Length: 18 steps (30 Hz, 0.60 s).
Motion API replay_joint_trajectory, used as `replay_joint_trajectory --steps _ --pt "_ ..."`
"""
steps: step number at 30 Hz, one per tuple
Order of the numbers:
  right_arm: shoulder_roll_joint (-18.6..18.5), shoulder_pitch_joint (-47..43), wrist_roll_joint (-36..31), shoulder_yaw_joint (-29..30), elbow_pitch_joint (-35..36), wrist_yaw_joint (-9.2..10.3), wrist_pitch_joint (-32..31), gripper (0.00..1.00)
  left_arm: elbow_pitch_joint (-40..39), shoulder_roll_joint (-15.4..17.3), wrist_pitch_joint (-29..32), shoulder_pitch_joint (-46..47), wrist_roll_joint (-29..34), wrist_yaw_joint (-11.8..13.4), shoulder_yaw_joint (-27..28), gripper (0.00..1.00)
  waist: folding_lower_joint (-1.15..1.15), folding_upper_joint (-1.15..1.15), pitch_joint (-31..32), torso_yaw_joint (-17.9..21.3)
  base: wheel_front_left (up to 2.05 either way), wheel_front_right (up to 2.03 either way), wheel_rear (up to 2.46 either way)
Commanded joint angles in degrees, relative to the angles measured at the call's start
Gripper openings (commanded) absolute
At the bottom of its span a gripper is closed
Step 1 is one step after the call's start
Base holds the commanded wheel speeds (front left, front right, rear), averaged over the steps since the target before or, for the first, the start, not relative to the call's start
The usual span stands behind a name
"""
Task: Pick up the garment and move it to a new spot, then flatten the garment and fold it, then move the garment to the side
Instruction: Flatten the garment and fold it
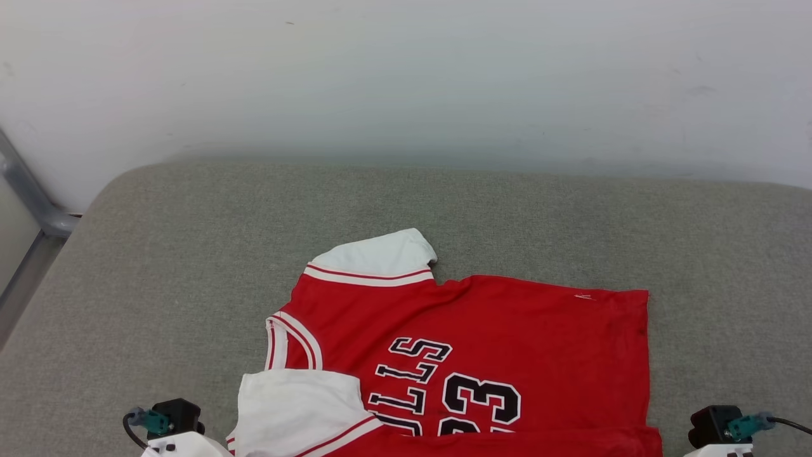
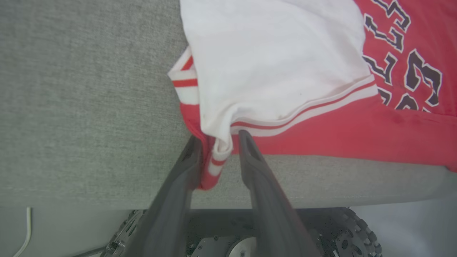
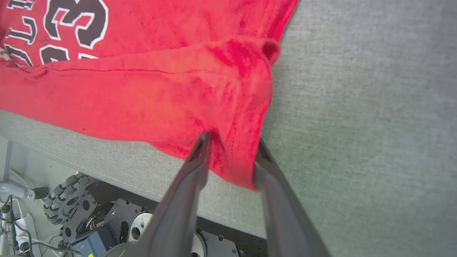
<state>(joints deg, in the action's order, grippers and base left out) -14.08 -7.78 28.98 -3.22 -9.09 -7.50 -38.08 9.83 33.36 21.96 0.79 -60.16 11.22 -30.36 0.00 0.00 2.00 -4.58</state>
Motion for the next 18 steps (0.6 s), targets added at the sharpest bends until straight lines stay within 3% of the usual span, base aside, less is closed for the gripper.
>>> replay_joint_trajectory --steps 1,6,11,18 --pt "-0.12 -0.66 -0.54 -0.06 0.03 0.02 1.64 1.0 0.29 -0.54 -0.85 0.71 0.23 -0.37 0.12 1.0 0.0 0.0 -0.02 0.17 0.0 0.0 0.0" --pt "-0.05 0.07 -0.89 -0.56 1.33 0.02 10.87 1.0 1.28 -0.62 -4.49 2.39 2.64 -0.84 0.4 1.0 0.0 0.0 0.11 0.65 0.0 0.0 0.0" --pt "0.62 1.73 -3.7 0.47 3.28 0.02 24.02 1.0 0.14 -0.7 -9.82 3.85 5.7 -0.81 1.12 1.0 0.0 0.0 0.53 0.99 0.0 0.0 0.0" --pt "2.47 2.68 -8.68 2.8 6.54 0.02 32.79 1.0 -2.88 -2.98 -20.75 4.88 9.43 0.43 3.51 1.0 0.0 0.0 0.95 1.24 0.0 0.0 0.0"
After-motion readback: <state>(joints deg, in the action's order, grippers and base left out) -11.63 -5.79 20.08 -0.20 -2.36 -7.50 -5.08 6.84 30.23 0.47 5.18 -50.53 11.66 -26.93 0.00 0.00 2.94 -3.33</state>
